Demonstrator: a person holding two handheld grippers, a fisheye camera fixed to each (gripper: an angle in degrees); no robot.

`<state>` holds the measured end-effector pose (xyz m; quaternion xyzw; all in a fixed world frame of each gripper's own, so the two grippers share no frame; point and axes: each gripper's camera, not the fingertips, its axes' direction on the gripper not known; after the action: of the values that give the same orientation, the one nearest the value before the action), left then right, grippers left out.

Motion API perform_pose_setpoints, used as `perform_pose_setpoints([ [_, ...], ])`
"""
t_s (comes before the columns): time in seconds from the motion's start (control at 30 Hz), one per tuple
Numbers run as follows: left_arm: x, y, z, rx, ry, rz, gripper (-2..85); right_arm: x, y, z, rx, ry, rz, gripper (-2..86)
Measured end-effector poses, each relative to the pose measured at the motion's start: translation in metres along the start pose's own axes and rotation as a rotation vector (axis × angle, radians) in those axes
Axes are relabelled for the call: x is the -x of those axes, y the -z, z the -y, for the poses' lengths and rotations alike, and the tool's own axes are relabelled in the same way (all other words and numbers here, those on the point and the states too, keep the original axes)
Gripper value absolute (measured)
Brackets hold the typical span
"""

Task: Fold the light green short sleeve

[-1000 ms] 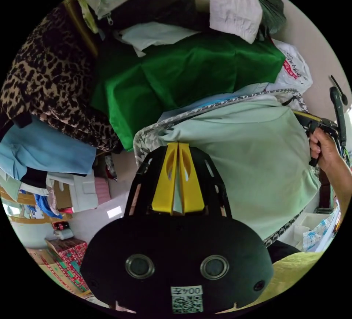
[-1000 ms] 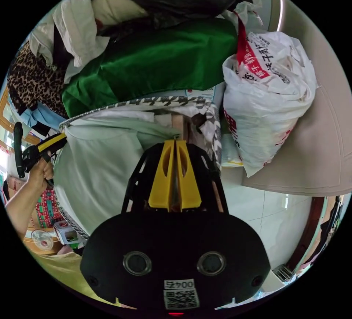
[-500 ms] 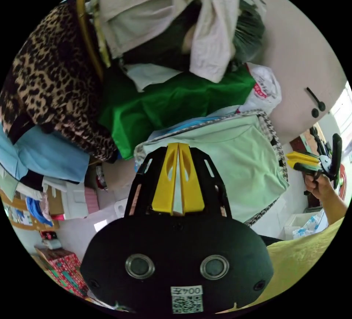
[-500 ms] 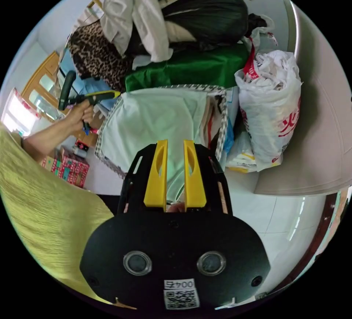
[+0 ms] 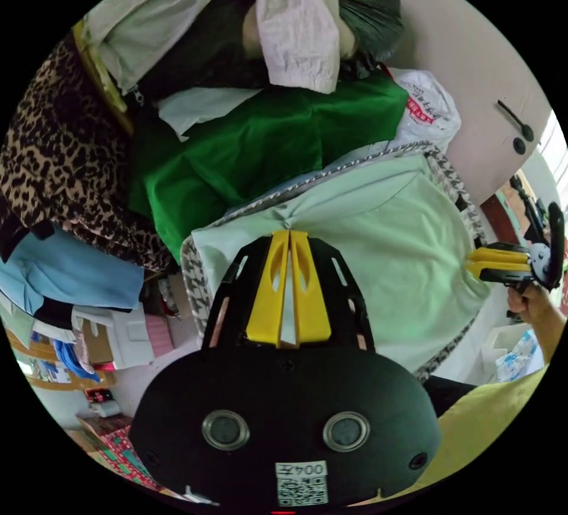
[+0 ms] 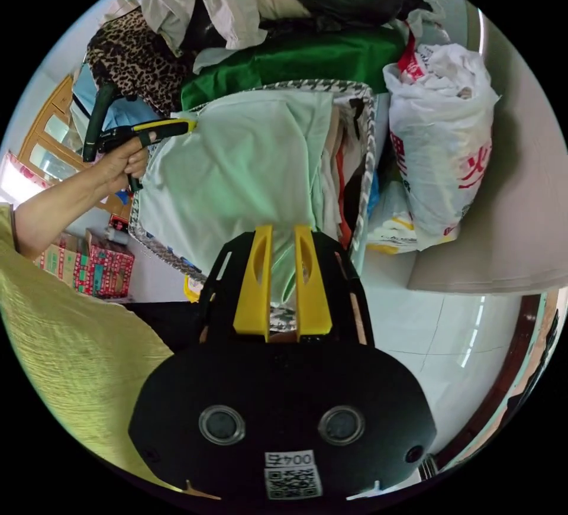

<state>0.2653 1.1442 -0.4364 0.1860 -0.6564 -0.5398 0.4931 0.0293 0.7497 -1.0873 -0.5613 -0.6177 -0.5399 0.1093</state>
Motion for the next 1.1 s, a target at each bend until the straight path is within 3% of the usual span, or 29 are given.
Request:
perform_pose_setpoints([
  [0.13, -0.001, 0.035, -0.025, -0.02, -0.062, -0.063, 0.3, 0.017, 0.034, -0.034, -0.054, -0.031, -0.016, 6.7],
  [0.33, -0.016, -0.008, -0.056, 0.083, -0.158, -0.128, 0.2, 0.031, 0.017, -0.044, 0.002, -0.133, -0.061, 6.6],
  [0.43, -0.022, 0.005, -0.049, 0.011, -0.183, -0.175, 0.1, 0.05, 0.065, -0.057, -0.136, -0.232, -0.09, 6.3],
  [0.6, -0.061, 0.06, -0.039, -0.121, -0.294, -0.429, 0.1, 0.114, 0.161, -0.126, -0.407, -0.45, -0.105, 5.0],
  [0.77, -0.186, 0.071, -0.047, 0.018, -0.574, -0.79, 0.1, 0.216, 0.224, -0.24, -0.536, -0.769, -0.228, 2.3],
  [0.87, -0.278, 0.078, -0.072, 0.085, -0.815, -0.889, 0.1, 0.274, 0.248, -0.313, -0.574, -0.954, -0.286, 0.0],
  [1.1, -0.456, 0.115, -0.165, 0.255, -1.166, -1.091, 0.0, 0.407, 0.297, -0.469, -0.689, -1.356, -0.509, -0.6],
])
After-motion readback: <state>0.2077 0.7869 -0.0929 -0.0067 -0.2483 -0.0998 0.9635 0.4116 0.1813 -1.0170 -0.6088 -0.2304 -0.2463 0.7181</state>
